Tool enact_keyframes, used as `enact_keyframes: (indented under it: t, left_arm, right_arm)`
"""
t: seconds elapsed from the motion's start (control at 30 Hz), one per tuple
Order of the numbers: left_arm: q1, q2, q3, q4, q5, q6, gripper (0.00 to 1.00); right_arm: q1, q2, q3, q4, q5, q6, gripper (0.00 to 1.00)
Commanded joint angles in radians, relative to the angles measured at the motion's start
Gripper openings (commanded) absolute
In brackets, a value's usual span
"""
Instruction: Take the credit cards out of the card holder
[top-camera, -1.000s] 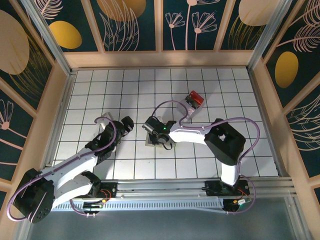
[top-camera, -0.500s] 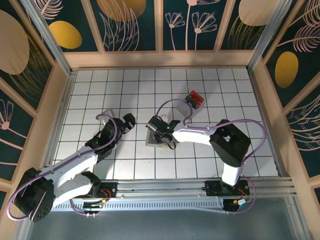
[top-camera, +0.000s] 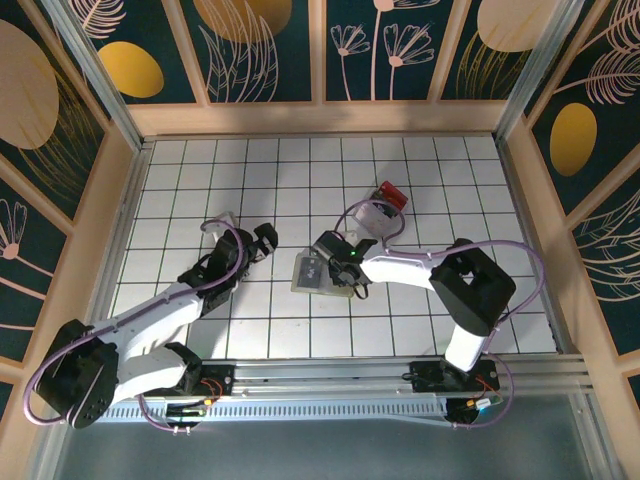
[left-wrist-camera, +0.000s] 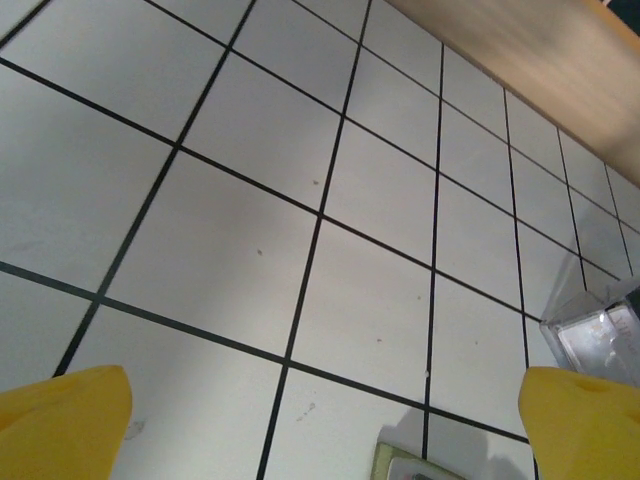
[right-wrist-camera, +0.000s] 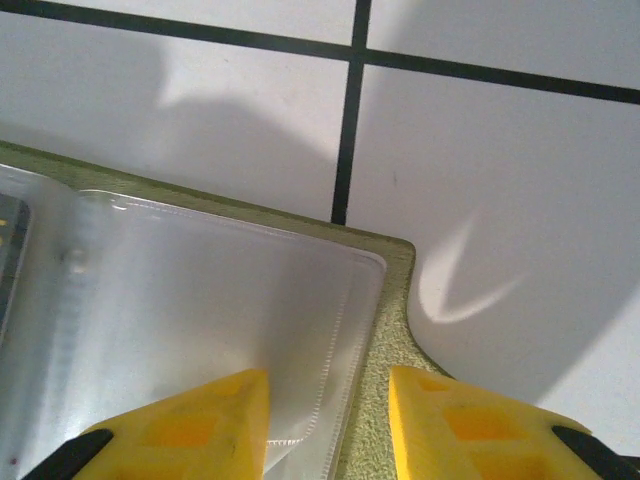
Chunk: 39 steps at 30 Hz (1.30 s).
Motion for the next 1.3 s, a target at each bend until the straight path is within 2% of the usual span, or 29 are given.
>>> enact_keyframes:
  t: [0.0,0.43,0.73,0.93,1.07,1.2,1.27]
  left_arm:
    - [-0.014,0.027,0.026,0.025,0.039,0.018,0.99]
    - [-0.026,0.015,-0.005,0.066,0.056,0.004,0.98]
    - [-0.048,0.052,0.03,0.035,0.045,0.086,0.98]
    - [-0.128,0.13,0.08,-0.032,0.001,0.144,0.99]
    - [-0.166,0.195,0.076,-0.02,0.041,0.13,0.99]
    - [-0.181,0.262,0.077,-0.016,0.083,0.115,0.9]
    - [-0.188,0.297,0.086,-0.019,0.094,0.12,0.85]
  right_arm:
    - [-0.021,-0.007,-0.022,-0.001,0.003,0.015,0.35]
    - [-0.097,0.013,0.063,-0.011,0.034,-0.111,0.34]
    - [-0.097,-0.105,0.083,-0.131,0.066,-0.002,0.34]
    - [-0.096,-0.178,0.11,-0.143,-0.018,0.097,0.31]
    - [-0.098,-0.201,0.093,-0.052,-0.163,0.137,0.3]
    - [-0.109,-0.178,0.059,0.052,-0.3,0.157,0.24]
    - [-0.116,-0.156,0.048,0.085,-0.349,0.165,0.18]
